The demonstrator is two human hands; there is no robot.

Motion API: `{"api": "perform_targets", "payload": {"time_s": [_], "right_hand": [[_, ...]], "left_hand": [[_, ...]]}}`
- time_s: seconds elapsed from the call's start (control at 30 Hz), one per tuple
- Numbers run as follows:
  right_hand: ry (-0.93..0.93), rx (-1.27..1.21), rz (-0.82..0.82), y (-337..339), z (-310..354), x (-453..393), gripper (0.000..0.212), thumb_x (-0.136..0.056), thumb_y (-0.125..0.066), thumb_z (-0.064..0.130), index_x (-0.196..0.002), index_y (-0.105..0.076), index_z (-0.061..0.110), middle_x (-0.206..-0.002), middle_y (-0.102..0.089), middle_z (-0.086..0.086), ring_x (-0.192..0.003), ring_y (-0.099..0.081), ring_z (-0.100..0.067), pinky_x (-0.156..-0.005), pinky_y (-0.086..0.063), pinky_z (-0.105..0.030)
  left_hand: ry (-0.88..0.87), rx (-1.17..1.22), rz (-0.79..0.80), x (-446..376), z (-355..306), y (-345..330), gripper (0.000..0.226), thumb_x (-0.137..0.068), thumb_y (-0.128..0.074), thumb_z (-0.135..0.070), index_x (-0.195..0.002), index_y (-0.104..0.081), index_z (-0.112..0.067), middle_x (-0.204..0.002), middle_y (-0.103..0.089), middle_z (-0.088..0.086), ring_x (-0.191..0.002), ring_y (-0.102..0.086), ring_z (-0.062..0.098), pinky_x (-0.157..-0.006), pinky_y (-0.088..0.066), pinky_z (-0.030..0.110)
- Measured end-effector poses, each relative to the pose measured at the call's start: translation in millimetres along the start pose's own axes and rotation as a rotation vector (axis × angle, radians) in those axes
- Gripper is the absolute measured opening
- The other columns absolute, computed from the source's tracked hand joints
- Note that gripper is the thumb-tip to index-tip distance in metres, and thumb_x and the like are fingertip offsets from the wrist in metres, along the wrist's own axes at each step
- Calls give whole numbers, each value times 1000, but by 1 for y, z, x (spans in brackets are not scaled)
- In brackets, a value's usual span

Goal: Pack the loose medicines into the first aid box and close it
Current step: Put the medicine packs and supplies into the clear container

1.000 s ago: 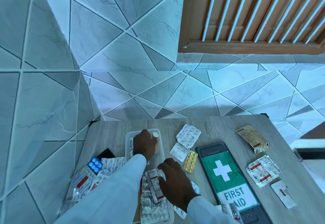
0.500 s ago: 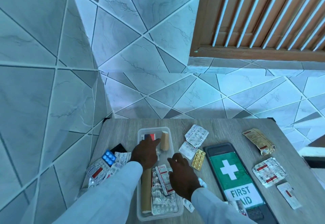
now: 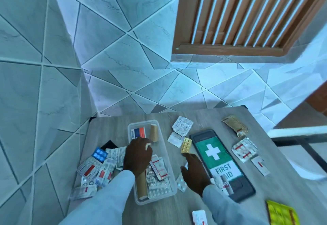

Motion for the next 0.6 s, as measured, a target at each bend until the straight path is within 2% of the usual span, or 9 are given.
{"api": "perform_targets", "payload": {"time_s": [0.07, 0.2, 0.27, 0.33, 0.4, 0.47, 0.53, 0.6], "right_hand": [[-99, 47, 25, 4, -30, 8, 57, -87, -60, 18, -141, -40, 18, -142, -45, -5, -132, -41, -24, -112, -30, -33], [-132, 140, 97, -10, -53, 18, 69, -80, -67, 25, -141, -37, 26, -139, -48, -7, -129, -44, -27, -110, -37, -39], [-147, 190, 116, -18, -54, 19, 74, -81, -67, 32, -145, -30, 31, -145, -41, -5, -131, -41, -29, -110, -38, -45], [-122, 261, 141, -28, -48, 18, 80, -80, -68, 40, -147, -24, 33, -151, -33, -5, -134, -38, -30, -110, -37, -47], [-92, 316, 180, -38, -42, 15, 85, -77, -69, 46, -147, -21, 36, -156, -23, -3, -138, -31, -30, -111, -34, -49], [-74, 359, 208, -45, -40, 12, 87, -77, -70, 48, -147, -20, 37, -158, -17, -3, -141, -25, -31, -111, -32, -49], [-57, 405, 225, -45, -39, 10, 86, -77, -70, 48, -147, -22, 36, -156, -18, -4, -140, -24, -31, -111, -32, -49], [-56, 394, 236, -43, -38, 6, 85, -74, -73, 46, -145, -28, 33, -151, -25, -4, -137, -27, -31, -109, -35, -49]], "left_hand": [[101, 104, -71, 17, 33, 10, 20, -88, -59, -20, -107, -66, -17, -111, -66, 7, -106, -59, 28, -93, -52, 42], [296, 83, -74, 61, 108, 24, 20, -88, -57, -15, -107, -65, -15, -111, -66, 9, -104, -60, 28, -91, -52, 41], [357, 110, -13, 81, 128, 24, 23, -88, -57, -13, -110, -64, -15, -115, -65, 9, -106, -59, 26, -93, -50, 38], [395, 130, 127, 100, 139, 15, 28, -86, -61, -19, -115, -60, -21, -122, -61, 6, -110, -56, 23, -97, -48, 37], [425, 144, 230, 120, 143, 7, 40, -81, -68, -33, -118, -55, -32, -127, -54, 0, -114, -55, 21, -96, -51, 40], [486, 84, 268, 142, 145, 1, 56, -73, -72, -47, -123, -48, -41, -133, -47, -3, -119, -52, 23, -93, -53, 44], [524, -120, 305, 159, 142, -4, 78, -69, -73, -56, -135, -37, -39, -144, -36, 0, -130, -42, 25, -102, -45, 46], [581, -243, 309, 172, 139, -7, 91, -66, -76, -56, -142, -29, -35, -147, -30, 4, -134, -34, 28, -105, -41, 49]]}}
Point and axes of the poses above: each hand's wrist, its own x-axis away from the middle knuckle, its own y-axis out of the back of the hand, z = x × y, the point moved 10 cm from there along -x, towards the middle knuckle
